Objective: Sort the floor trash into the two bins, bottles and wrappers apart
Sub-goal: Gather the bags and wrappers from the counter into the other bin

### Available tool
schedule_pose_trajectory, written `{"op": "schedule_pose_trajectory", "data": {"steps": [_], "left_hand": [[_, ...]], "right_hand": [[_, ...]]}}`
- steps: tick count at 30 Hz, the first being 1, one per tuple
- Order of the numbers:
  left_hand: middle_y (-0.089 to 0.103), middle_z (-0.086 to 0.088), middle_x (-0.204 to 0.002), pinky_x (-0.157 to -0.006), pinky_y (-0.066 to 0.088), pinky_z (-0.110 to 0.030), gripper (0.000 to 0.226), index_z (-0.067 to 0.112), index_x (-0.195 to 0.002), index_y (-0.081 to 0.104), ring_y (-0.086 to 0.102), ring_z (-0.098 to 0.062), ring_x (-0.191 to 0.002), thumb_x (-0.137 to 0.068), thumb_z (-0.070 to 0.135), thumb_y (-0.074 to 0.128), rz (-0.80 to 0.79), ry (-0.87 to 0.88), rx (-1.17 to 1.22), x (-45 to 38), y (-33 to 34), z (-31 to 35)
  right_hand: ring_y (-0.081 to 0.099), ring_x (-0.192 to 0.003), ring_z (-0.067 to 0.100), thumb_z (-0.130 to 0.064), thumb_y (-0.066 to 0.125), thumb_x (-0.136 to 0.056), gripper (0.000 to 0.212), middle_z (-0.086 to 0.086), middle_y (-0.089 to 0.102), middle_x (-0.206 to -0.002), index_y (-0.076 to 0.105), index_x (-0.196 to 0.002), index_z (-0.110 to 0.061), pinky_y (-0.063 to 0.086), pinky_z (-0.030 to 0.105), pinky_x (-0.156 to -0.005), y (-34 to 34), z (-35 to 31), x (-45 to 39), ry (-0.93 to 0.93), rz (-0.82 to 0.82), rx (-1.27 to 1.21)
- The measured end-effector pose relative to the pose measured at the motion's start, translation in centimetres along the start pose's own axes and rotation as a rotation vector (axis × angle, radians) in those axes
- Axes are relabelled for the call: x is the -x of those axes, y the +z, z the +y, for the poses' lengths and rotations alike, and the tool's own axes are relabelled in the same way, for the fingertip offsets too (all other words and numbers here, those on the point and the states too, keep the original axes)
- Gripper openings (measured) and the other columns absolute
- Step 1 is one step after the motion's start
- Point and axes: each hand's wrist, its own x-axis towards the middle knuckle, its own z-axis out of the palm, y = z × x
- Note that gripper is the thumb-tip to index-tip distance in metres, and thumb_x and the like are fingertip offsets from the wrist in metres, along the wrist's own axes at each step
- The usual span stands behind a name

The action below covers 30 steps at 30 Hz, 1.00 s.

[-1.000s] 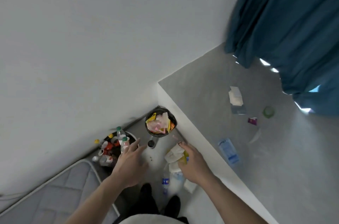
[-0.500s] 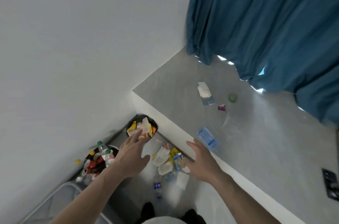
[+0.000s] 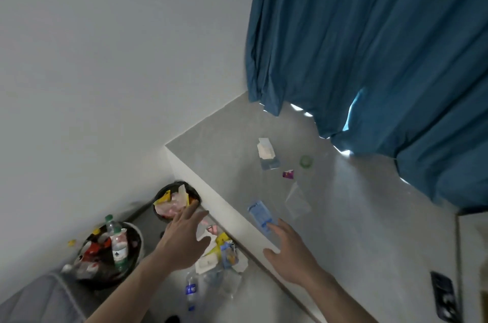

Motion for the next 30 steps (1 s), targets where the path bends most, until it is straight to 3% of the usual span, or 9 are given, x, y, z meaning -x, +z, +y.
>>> {"op": "schedule_pose_trajectory", "data": {"steps": [8, 11, 18, 30], "left_hand": [[0.005, 0.007, -0.167, -0.118, 0.028, -0.042, 0.070, 0.038, -0.152, 0.033, 0.020, -0.025, -0.150, -0.089, 0.047, 0.062, -0.015, -0.113, 0.107, 2.7, 6.4, 9.9], [0.002, 0.010, -0.167, -0.120, 0.024, -0.042, 0.069, 0.040, -0.152, 0.031, 0.016, -0.023, -0.152, -0.090, 0.050, 0.060, -0.047, -0.146, 0.094, 4.3, 7.9, 10.0], [0.003, 0.004, -0.168, -0.120, 0.024, -0.046, 0.070, 0.040, -0.153, 0.031, 0.016, -0.028, -0.152, -0.090, 0.052, 0.059, -0.126, -0.252, 0.079, 3.7, 9.4, 8.2], [0.005, 0.004, -0.168, -0.120, 0.026, -0.044, 0.069, 0.038, -0.152, 0.031, 0.019, -0.027, -0.151, -0.089, 0.047, 0.059, -0.162, -0.258, 0.017, -5.4, 11.1, 13.5]], "right_hand": [[0.014, -0.153, 0.016, -0.037, 0.060, -0.093, 0.071, 0.005, 0.019, -0.165, 0.031, -0.155, -0.020, 0.011, 0.020, -0.118, -2.6, 10.3, 0.7, 0.019, -0.131, 0.086], [0.015, -0.153, 0.018, -0.040, 0.059, -0.092, 0.072, 0.003, 0.017, -0.166, 0.030, -0.155, -0.021, 0.015, 0.026, -0.121, -2.5, 10.9, 0.1, -0.002, -0.144, 0.085], [0.014, -0.153, 0.019, -0.038, 0.059, -0.093, 0.072, 0.005, 0.018, -0.165, 0.029, -0.156, -0.019, 0.013, 0.025, -0.121, -2.3, 12.4, -1.6, -0.001, -0.180, 0.151], [0.018, -0.152, 0.020, -0.039, 0.059, -0.086, 0.080, 0.006, 0.021, -0.164, 0.028, -0.157, -0.019, 0.016, 0.026, -0.122, -7.6, 18.4, -10.9, -0.006, -0.254, 0.267]]}}
